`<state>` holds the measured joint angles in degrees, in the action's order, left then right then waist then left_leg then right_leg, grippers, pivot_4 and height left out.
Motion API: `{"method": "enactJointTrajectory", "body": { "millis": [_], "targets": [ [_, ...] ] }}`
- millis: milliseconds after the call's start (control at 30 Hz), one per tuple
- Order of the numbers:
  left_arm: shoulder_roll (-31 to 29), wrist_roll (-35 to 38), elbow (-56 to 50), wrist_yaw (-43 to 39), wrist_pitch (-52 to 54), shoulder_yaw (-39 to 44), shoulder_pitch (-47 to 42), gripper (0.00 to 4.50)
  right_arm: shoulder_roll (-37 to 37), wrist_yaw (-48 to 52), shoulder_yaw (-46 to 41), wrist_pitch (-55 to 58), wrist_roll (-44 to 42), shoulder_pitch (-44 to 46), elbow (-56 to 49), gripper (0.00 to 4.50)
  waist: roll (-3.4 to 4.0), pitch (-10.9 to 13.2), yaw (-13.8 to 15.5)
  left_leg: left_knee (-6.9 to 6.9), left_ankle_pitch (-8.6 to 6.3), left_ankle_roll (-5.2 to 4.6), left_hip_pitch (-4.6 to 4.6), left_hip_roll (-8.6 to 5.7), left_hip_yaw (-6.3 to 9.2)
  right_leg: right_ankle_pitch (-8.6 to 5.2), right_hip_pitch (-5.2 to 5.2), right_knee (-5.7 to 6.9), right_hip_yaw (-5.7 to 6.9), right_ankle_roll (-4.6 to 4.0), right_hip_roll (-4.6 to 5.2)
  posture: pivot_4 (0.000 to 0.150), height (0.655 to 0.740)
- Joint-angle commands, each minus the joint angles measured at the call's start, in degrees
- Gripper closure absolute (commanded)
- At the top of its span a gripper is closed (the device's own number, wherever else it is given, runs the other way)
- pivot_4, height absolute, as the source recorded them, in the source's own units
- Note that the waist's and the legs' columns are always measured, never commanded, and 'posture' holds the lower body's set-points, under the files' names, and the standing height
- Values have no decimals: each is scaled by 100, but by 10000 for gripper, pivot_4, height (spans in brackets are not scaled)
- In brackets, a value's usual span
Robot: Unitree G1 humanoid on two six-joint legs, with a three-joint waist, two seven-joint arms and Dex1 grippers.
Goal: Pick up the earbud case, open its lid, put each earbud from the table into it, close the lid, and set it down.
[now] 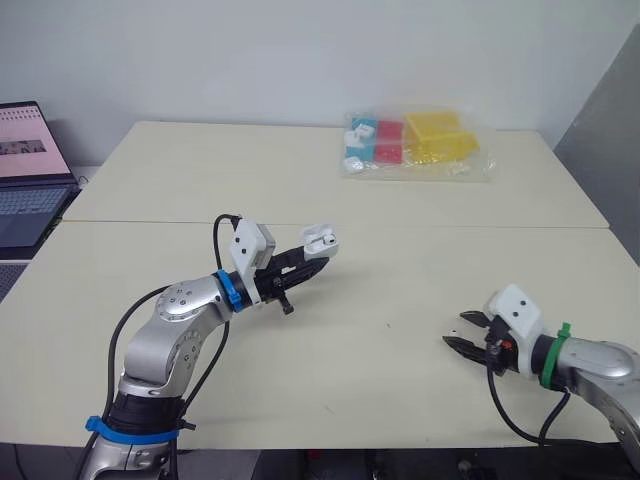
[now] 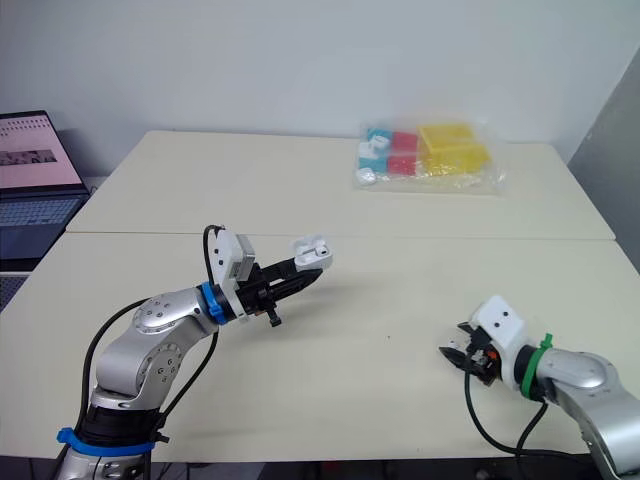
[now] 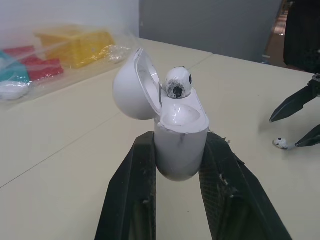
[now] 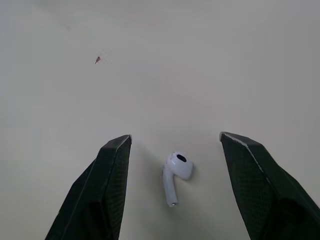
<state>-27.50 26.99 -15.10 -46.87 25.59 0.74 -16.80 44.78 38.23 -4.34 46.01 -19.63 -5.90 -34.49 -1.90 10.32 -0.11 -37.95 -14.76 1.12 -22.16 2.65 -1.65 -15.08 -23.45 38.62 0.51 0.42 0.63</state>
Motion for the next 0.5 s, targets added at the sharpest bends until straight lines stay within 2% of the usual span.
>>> {"method": "enactJointTrajectory", "body": {
  "millis": [33,267,367,500],
  "targets": [
    [18,66,-133,5,-122,46,-33,37000,18,-159,127,122,101,4,-119,15641,0,0,0,1,0,0,-2,0,0,0,0,-2,0,0,0,1500,7400],
    [22,60,-153,32,-121,54,-12,37000,-28,-328,266,106,294,-40,313,15641,-1,-1,1,0,-1,0,-21,0,1,1,-9,-13,1,2,2,1500,7400],
    [12,63,-179,37,-116,62,18,37000,-7,-298,236,133,249,-83,341,21383,-1,-1,1,-1,0,0,-18,0,3,1,-6,-11,3,2,2,1500,7400],
    [9,69,-200,49,-107,68,35,37000,48,-209,187,208,150,-110,295,35169,-2,-1,1,-4,0,0,-17,0,4,3,-4,-10,3,6,4,1500,7400]
  ]
}}
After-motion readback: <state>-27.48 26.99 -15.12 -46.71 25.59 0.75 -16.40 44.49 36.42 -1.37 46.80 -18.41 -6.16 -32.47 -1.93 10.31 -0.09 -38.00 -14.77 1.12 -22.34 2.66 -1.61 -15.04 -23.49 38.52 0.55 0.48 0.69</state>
